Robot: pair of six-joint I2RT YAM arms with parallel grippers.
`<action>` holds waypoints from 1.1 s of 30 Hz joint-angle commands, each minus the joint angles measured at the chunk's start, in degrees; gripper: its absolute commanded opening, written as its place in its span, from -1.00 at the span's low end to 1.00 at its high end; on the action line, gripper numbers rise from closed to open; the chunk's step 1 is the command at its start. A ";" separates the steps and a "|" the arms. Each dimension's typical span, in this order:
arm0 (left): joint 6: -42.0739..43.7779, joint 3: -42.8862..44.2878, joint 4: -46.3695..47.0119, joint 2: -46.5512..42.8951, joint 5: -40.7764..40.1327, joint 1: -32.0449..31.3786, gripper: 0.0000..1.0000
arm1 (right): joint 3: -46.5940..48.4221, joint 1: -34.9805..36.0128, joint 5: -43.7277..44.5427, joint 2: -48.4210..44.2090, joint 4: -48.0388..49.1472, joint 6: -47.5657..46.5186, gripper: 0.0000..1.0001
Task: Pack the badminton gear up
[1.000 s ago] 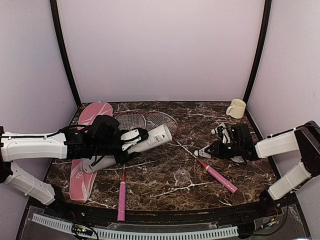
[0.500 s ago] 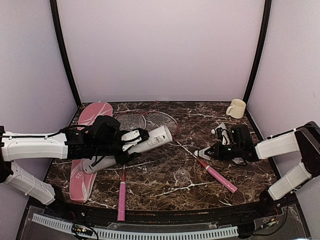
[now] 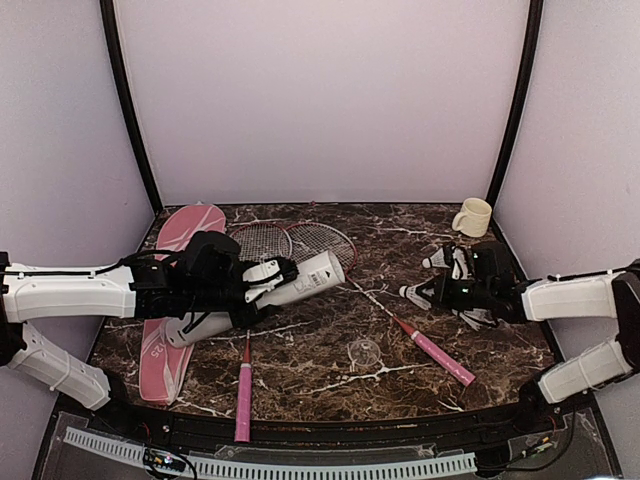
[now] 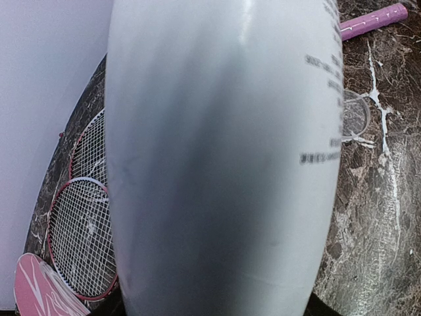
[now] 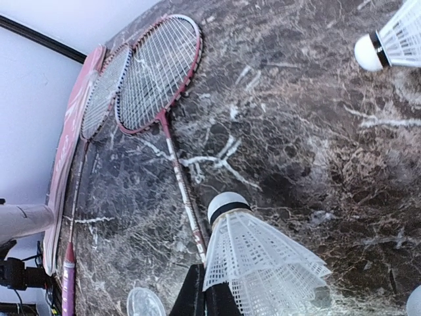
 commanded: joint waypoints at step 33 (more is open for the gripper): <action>1.23 0.87 0.55 -1.66 0.33 -1.72 0.26 | 25.74 12.77 -34.24 -4.06 -14.50 -7.68 -1.00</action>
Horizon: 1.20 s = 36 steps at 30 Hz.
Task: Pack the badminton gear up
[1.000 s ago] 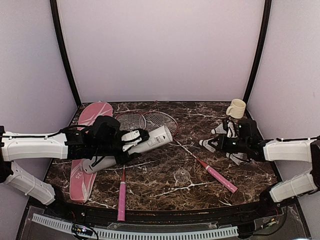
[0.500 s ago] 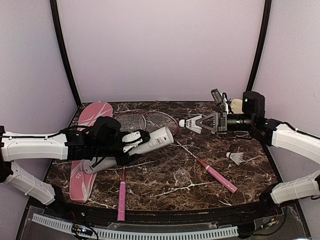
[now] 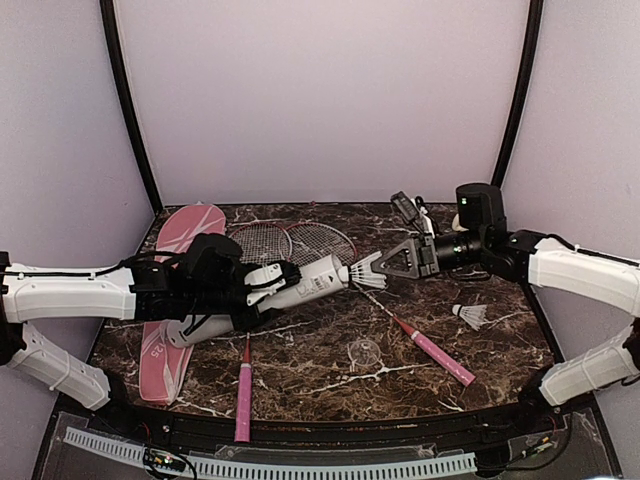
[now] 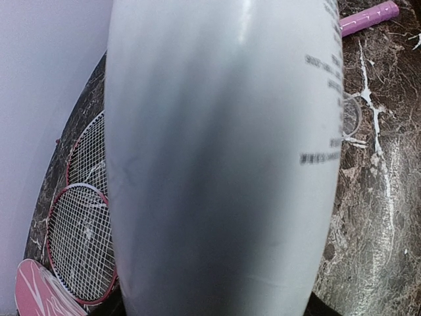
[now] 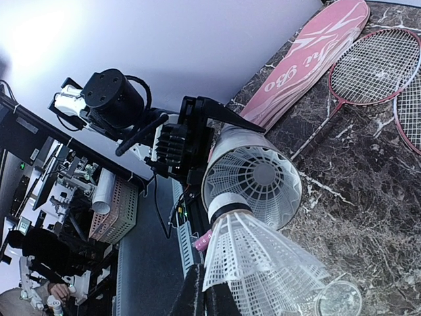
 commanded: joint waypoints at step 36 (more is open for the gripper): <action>1.18 0.66 0.73 -1.46 0.95 -1.19 0.26 | 8.38 7.07 -3.84 15.27 6.73 -1.75 -1.00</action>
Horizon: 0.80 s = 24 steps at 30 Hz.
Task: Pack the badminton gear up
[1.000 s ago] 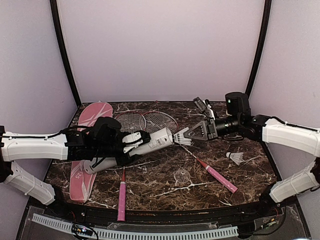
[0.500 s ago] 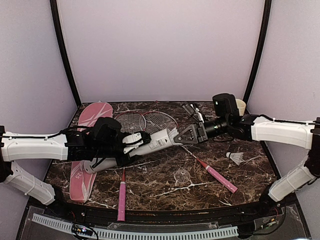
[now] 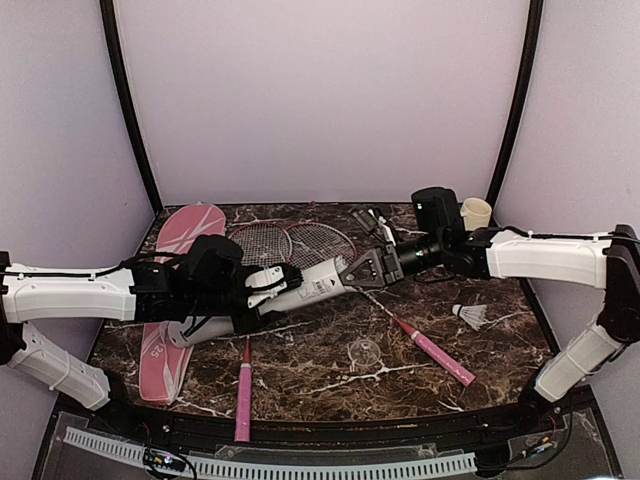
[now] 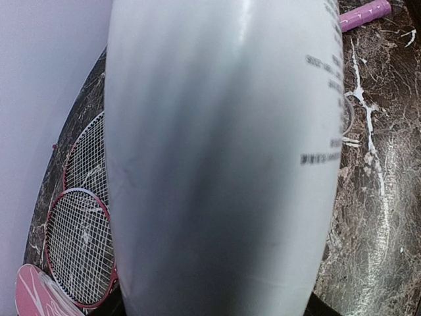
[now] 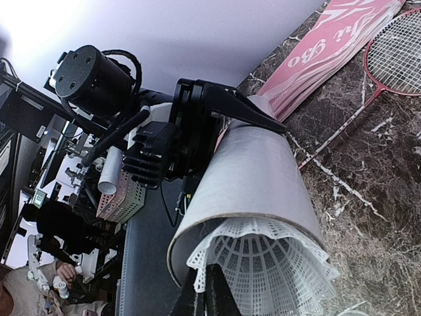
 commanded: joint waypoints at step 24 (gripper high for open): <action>0.85 0.48 0.89 -1.53 0.16 -0.50 0.26 | 5.57 2.41 3.82 3.01 -0.06 -3.83 -1.00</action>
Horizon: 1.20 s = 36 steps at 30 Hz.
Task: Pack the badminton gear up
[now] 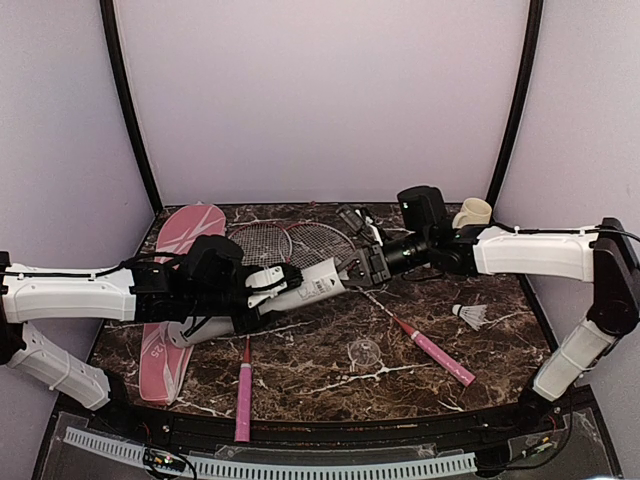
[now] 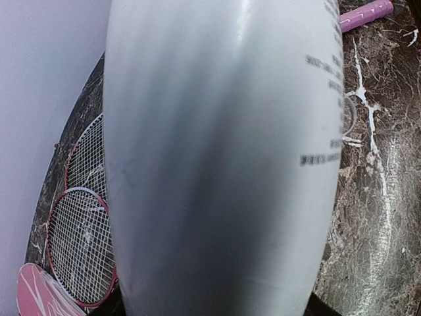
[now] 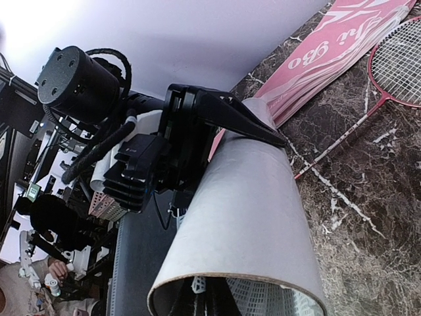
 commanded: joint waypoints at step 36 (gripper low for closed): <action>1.29 0.30 0.96 -1.97 -1.17 -0.83 0.26 | -19.36 -29.19 51.04 -28.14 -27.07 11.36 0.41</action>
